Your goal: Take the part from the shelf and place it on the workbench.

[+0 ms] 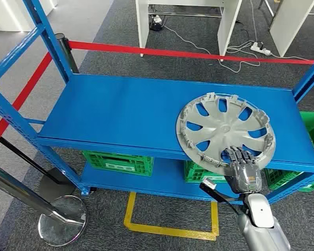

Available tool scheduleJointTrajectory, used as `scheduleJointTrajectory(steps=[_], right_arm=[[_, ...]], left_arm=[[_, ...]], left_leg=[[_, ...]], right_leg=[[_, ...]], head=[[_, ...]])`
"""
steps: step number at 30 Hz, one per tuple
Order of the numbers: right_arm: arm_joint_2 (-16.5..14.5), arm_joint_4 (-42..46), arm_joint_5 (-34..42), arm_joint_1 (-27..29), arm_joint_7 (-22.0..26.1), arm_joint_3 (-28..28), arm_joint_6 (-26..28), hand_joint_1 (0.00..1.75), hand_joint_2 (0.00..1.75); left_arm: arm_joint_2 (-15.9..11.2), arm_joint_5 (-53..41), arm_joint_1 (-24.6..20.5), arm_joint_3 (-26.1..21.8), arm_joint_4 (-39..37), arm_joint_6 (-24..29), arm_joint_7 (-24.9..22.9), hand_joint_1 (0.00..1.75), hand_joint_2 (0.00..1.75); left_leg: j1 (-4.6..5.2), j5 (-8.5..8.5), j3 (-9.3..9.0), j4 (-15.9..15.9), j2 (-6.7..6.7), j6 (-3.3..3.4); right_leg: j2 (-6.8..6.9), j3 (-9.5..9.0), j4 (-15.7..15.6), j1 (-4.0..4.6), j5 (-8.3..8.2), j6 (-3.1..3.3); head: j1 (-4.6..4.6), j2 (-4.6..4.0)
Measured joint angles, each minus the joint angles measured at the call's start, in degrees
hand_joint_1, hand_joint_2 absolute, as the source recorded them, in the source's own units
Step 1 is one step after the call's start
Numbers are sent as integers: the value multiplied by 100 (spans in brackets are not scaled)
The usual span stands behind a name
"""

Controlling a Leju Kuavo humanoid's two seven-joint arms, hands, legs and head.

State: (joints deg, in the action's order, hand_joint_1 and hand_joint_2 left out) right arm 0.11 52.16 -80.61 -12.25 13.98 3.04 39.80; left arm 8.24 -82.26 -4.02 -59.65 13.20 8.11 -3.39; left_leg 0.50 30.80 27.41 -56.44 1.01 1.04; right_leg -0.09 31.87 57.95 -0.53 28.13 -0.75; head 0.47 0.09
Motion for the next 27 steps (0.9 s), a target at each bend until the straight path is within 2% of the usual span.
scheduleJointTrajectory(steps=[12,23,27], right_arm=[[-10,525,163,357,179,38,2,175,175],[-237,2186,364,1171,771,34,2,175,175],[-365,2773,363,1385,1150,-32,2,175,175]], left_arm=[[1,35,3,-4,-2,22,7,0,0],[1,50,4,-9,-2,444,140,0,0],[-2,33,7,-9,-2,596,185,0,175]], left_leg=[[0,0,2,0,2,0],[0,1,9,1,0,0],[0,0,9,1,1,0]], right_leg=[[3,-2,0,0,0,0],[1,7,0,0,1,1],[1,5,0,0,0,0]], head=[[-1,-1],[-1,-1],[1,-1]])
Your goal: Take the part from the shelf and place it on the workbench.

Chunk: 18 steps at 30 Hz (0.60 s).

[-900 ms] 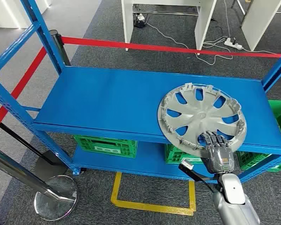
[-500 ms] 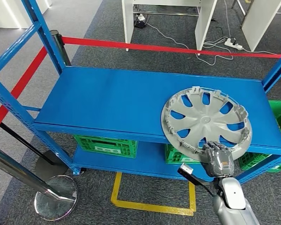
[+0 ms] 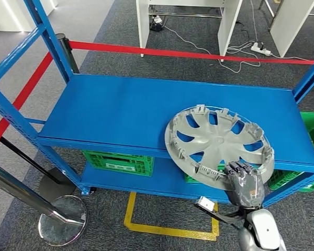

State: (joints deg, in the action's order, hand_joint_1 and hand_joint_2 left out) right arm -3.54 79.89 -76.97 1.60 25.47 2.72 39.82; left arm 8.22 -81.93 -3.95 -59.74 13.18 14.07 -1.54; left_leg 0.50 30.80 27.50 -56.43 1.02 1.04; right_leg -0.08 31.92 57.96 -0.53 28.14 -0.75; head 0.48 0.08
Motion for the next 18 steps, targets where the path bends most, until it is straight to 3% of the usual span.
scheduleJointTrajectory(steps=[9,18], right_arm=[[-561,2139,133,778,1292,-127,-2,175,175],[-729,3294,110,1092,1448,-119,-4,175,175]], left_arm=[[-16,-26,4,-5,0,327,120,0,175],[-20,145,3,-81,0,447,432,0,175]], left_leg=[[-1,1,5,1,1,0],[3,1,9,1,0,0]], right_leg=[[2,5,1,1,5,3],[-1,0,0,-1,5,2]], head=[[-2,1],[0,1]])
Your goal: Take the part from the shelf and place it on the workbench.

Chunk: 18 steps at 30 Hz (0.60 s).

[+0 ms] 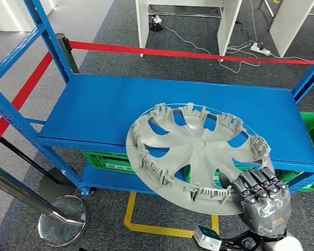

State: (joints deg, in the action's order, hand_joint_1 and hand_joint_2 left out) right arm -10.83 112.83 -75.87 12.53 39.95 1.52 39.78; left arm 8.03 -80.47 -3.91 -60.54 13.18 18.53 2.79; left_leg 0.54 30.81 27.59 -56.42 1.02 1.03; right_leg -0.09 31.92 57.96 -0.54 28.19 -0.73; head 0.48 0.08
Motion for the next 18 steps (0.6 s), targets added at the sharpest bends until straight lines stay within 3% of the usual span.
scheduleJointTrajectory(steps=[15,17,18], right_arm=[[-38,583,-80,213,9,-14,-2,175,175],[-50,612,-74,237,9,-17,-2,175,175],[-51,624,-70,248,9,-18,-2,175,175]], left_arm=[[1,242,-7,-162,0,-5,1185,0,175],[5,251,-6,-187,0,-14,1202,0,87],[6,251,-5,-195,0,-13,1193,0,87]], left_leg=[[-1,0,-1,0,-1,0],[-1,0,-1,0,-1,0],[-1,0,-1,0,-1,0]], right_leg=[[-1,3,0,-1,0,0],[0,3,0,-1,0,0],[0,3,0,-1,0,0]], head=[[-1,0],[-1,-1],[-1,0]])
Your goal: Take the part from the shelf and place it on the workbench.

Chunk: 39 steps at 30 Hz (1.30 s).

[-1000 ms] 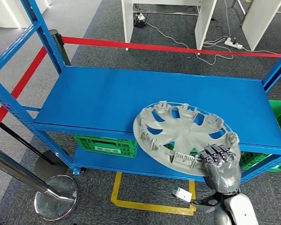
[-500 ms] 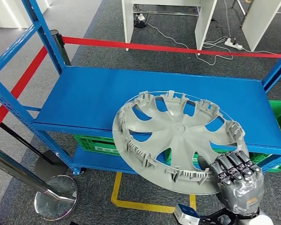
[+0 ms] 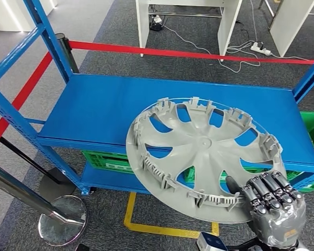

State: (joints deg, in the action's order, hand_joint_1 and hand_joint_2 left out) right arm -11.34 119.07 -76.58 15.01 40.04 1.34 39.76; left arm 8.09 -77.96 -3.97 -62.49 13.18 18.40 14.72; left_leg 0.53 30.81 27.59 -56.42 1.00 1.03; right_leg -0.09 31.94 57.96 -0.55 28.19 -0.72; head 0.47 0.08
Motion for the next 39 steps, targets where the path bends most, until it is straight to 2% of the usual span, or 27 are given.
scheduleJointTrajectory(steps=[1,3,19,39], right_arm=[[-1,8,3,8,0,-1,0,175,175],[-1,22,5,18,0,-2,0,175,175],[-40,45,111,40,0,-41,-2,175,175],[-139,43,137,55,0,-174,-2,175,175]], left_arm=[[0,0,0,-4,0,-8,-9,0,87],[0,0,1,-8,0,-46,-16,0,175],[7,-4,1,-34,0,-62,-311,0,175],[7,-69,0,-44,0,97,-346,0,175]], left_leg=[[0,0,0,0,0,0],[0,0,0,0,0,0],[0,0,-1,0,0,0],[0,0,-1,0,0,0]], right_leg=[[0,0,0,0,0,0],[0,-1,0,0,0,0],[0,0,0,0,0,0],[0,0,0,0,0,0]], head=[[0,0],[0,1],[1,0],[0,0]])
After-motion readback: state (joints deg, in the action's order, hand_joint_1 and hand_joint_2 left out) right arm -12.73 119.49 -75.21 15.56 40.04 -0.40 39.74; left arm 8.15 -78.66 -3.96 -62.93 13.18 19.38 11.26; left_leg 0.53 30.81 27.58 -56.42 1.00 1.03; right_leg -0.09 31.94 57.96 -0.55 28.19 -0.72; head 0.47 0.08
